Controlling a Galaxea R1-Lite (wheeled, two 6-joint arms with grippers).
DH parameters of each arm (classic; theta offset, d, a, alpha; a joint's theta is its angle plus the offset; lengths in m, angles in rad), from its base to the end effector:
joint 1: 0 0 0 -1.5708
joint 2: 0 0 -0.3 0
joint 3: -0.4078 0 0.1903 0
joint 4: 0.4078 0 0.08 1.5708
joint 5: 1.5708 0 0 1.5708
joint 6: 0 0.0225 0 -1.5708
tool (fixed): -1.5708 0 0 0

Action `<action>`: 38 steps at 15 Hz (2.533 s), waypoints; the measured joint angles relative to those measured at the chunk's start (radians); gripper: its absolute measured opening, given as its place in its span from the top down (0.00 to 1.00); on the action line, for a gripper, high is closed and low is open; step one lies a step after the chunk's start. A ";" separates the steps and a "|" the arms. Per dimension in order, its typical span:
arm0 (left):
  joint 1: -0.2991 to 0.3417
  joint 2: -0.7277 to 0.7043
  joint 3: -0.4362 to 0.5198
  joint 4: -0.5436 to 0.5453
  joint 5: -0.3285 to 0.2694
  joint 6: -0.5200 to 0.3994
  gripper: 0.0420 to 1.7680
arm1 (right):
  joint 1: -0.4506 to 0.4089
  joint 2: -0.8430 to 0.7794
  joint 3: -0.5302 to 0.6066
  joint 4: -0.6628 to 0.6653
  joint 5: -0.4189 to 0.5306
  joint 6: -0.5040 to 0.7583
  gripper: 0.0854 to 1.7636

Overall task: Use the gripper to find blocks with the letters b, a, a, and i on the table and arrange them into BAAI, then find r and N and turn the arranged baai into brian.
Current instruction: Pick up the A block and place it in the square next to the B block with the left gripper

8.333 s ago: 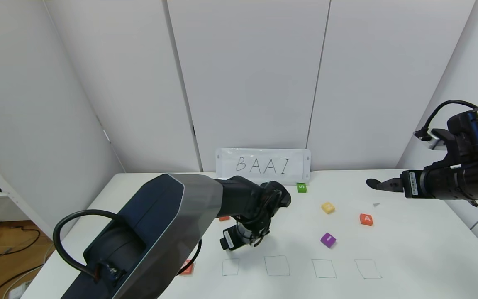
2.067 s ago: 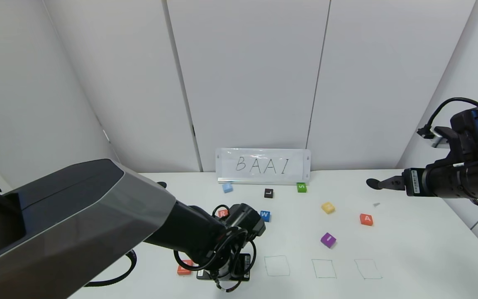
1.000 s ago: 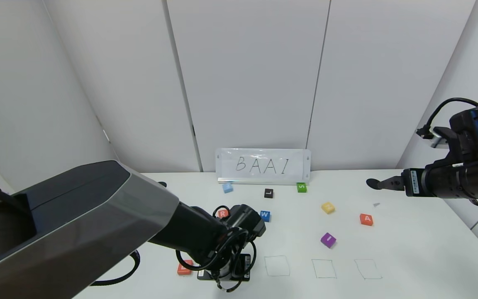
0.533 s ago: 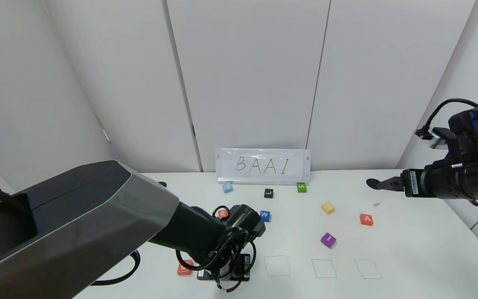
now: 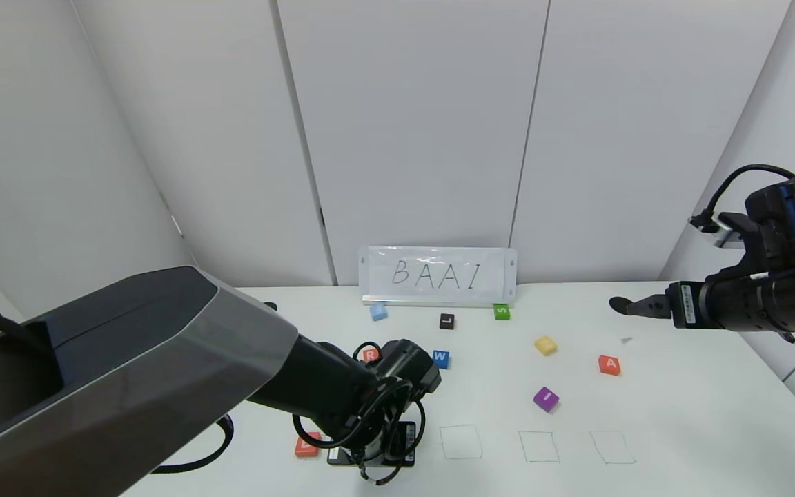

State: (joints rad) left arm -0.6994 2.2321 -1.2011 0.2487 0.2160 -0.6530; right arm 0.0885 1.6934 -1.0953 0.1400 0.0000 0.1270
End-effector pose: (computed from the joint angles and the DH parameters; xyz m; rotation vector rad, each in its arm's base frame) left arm 0.2847 -0.2332 0.0280 0.0002 1.2104 -0.0214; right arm 0.2982 0.0265 0.1928 0.0885 0.7417 0.0375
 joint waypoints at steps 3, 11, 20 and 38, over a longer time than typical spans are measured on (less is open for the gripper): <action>0.000 0.000 0.000 -0.001 0.000 0.000 0.72 | 0.000 0.000 0.000 0.000 0.000 0.000 0.03; 0.000 0.004 -0.003 -0.006 0.000 -0.001 0.72 | 0.000 -0.001 0.000 0.000 0.000 0.000 0.03; 0.000 0.005 -0.003 -0.005 0.000 -0.010 0.72 | 0.000 -0.001 0.000 0.000 0.000 0.000 0.03; -0.008 -0.002 -0.003 0.001 0.006 -0.010 0.14 | -0.003 -0.001 -0.001 0.000 0.000 0.000 0.03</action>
State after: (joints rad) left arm -0.7070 2.2302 -1.2040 0.2494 0.2215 -0.6630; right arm 0.0855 1.6919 -1.0968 0.1398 0.0000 0.1274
